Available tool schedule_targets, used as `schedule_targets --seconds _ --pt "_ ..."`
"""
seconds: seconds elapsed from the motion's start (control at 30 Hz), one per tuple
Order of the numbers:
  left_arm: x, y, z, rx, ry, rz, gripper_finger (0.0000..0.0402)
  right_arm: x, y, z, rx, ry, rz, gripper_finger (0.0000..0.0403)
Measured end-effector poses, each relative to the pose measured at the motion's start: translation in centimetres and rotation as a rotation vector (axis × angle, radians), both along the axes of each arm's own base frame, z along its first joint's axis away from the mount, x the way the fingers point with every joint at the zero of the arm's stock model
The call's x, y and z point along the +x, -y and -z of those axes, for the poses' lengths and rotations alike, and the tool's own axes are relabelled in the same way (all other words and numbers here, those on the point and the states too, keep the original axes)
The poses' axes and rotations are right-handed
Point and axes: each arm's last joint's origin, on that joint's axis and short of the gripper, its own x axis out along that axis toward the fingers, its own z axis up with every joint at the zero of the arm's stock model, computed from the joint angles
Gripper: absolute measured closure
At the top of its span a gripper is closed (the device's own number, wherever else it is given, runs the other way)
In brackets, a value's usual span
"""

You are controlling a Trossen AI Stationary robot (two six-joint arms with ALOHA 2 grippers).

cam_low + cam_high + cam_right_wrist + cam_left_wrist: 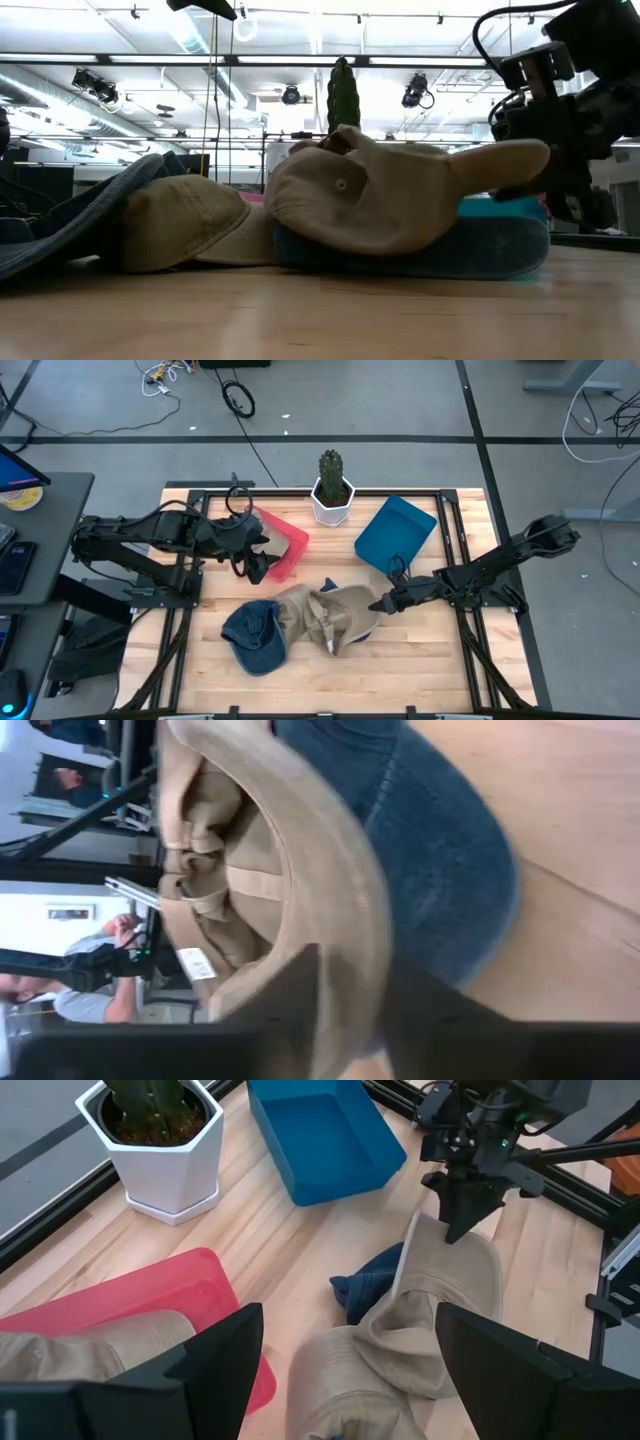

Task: Pick & Place hat
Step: Put the right brown cap into the red bin

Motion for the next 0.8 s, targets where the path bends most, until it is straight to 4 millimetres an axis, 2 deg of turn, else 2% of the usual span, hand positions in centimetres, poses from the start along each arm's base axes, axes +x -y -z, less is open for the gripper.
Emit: schedule_targets --seconds 0.07,0.13,0.5,0.8 --pt "0.0 0.0 0.0 0.0 0.0 0.0 0.0103 0.1 -0.1 -0.3 0.012 0.024 -0.009 0.0369" --pt "0.0 0.0 0.0 0.0 0.0 0.0 0.0103 0.2 -0.1 -0.7 0.017 0.067 -0.027 0.0389" --pt "0.0 0.0 0.0 -0.016 0.005 -0.014 0.0103 0.1 -0.1 -3.4 0.058 0.261 -0.046 0.0395" --pt "0.0 0.0 0.0 -0.069 0.023 -0.059 0.0103 -1.5 0.4 -7.8 -0.074 0.579 -0.076 0.0396"
